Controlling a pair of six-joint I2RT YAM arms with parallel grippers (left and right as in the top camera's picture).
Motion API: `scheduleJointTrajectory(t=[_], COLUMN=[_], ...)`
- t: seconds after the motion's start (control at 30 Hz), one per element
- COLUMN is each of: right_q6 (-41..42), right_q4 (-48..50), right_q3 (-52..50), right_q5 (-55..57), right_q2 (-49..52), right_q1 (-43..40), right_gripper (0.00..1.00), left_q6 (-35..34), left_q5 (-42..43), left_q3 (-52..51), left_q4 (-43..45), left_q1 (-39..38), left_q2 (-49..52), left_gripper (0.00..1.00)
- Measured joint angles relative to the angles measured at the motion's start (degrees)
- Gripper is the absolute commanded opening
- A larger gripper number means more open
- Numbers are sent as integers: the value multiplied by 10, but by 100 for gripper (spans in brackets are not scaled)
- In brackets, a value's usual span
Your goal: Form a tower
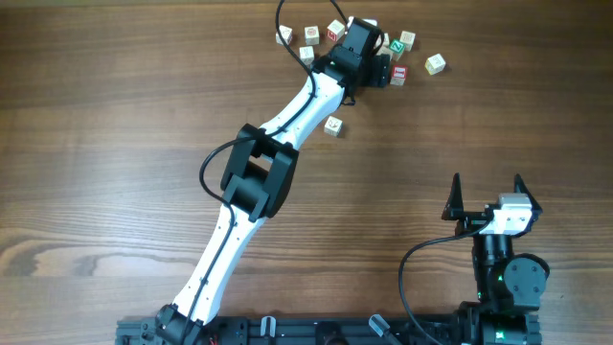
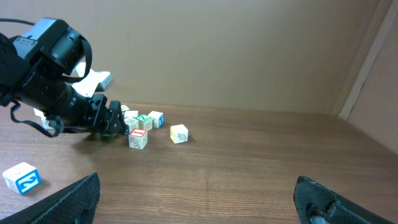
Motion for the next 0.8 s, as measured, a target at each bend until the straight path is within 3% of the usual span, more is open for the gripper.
scheduleJointTrajectory(t=[0.03, 0.07, 0.1, 0.33, 0.47, 0.57, 0.7, 0.8], right_q6=[0, 0, 0, 0, 0, 0, 0, 0], right_q4=[0, 0, 0, 0, 0, 0, 0, 0], right_q3=[0, 0, 0, 0, 0, 0, 0, 0], right_q5=[0, 0, 0, 0, 0, 0, 0, 0], right_q2=[0, 0, 0, 0, 0, 0, 0, 0], right_q1=[0, 0, 0, 0, 0, 0, 0, 0], right_gripper=[100, 100, 99, 100, 100, 100, 100, 99], left_q6=[3, 5, 2, 3, 3, 3, 3, 3], left_q5=[0, 0, 0, -7, -9, -11, -15, -15], left_q3=[0, 0, 0, 4, 7, 4, 4, 14], left_q4=[15, 23, 34, 26, -38, -149, -338, -455], left_q1=[0, 1, 1, 1, 1, 1, 1, 1], left_q2=[2, 3, 4, 5, -16, -74, -246, -284], left_gripper=[46, 31, 28, 27, 30, 27, 17, 14])
